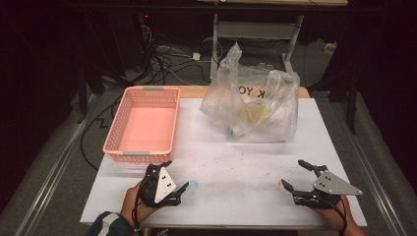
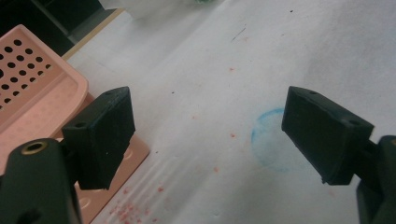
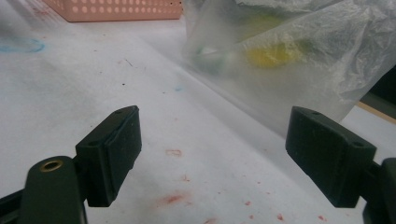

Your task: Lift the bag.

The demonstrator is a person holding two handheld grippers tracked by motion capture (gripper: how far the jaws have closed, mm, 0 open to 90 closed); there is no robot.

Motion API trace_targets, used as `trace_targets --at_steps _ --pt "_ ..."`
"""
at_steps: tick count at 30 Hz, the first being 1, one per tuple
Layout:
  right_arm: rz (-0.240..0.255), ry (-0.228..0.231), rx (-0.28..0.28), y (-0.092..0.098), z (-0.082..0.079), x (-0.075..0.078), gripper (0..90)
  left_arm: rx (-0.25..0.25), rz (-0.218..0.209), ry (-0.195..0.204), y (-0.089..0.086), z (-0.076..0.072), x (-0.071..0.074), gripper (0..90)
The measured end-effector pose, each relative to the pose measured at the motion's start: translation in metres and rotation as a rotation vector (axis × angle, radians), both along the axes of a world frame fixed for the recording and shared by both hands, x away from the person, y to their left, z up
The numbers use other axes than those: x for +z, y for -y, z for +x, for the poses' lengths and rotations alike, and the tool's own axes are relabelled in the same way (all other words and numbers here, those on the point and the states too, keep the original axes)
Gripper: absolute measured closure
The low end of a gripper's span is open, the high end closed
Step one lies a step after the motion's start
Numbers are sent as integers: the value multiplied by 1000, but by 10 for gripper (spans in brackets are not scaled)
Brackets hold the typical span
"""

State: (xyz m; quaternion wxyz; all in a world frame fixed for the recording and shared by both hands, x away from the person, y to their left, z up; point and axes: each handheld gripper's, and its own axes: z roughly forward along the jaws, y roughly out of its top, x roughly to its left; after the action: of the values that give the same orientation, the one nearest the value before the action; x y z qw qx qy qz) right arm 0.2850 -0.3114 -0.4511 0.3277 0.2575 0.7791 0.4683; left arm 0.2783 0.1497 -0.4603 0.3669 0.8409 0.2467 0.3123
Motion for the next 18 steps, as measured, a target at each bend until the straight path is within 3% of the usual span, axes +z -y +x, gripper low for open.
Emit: trace_targets --at_steps 18 --pt "-2 5 5 -1 -1 3 192 -19 -4 -3 0 -1 2 165"
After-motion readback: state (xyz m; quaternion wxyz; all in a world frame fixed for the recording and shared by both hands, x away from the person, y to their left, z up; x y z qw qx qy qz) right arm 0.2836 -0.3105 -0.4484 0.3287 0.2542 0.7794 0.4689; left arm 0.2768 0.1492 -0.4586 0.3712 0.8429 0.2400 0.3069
